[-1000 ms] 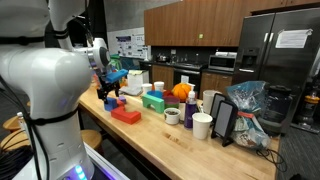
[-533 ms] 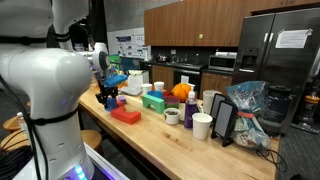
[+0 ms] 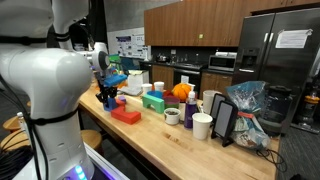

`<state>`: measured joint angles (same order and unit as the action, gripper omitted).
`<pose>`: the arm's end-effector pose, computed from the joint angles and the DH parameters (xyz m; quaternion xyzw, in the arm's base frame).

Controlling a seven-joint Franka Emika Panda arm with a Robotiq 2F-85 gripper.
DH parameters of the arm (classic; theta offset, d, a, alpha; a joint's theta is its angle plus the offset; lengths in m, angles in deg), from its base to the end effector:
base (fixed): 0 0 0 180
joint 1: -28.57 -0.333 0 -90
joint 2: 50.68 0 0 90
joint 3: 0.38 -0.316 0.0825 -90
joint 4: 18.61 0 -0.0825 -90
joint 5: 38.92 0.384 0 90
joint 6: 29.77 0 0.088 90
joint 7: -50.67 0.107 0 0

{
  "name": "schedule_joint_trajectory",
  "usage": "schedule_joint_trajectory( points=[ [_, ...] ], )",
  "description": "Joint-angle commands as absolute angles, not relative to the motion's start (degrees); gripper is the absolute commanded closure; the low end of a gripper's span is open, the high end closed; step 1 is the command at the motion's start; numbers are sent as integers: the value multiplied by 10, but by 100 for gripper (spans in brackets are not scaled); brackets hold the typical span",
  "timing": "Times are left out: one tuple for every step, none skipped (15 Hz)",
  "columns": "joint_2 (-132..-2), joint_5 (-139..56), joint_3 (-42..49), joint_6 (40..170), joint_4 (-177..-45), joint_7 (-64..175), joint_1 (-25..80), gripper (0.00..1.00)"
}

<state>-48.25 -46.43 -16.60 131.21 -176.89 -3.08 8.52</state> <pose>0.3180 0.2396 0.2360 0.6615 0.7481 0.0384 0.0362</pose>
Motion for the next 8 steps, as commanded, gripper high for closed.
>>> schedule_joint_trajectory(
  points=[
    [-472,-438,-165,1312,-1770,-50,81,84],
    [-467,-427,-164,1310,-1770,-56,80,84],
    [-463,-414,-164,1309,-1770,-62,79,84],
    [-456,-400,-163,1308,-1770,-73,78,84],
    [-452,-380,-162,1306,-1769,-87,77,84],
    [-446,-362,-161,1304,-1769,-99,77,84],
    [-439,-345,-158,1304,-1768,-111,76,84],
    [-432,-333,-155,1304,-1768,-118,76,84]
  ],
)
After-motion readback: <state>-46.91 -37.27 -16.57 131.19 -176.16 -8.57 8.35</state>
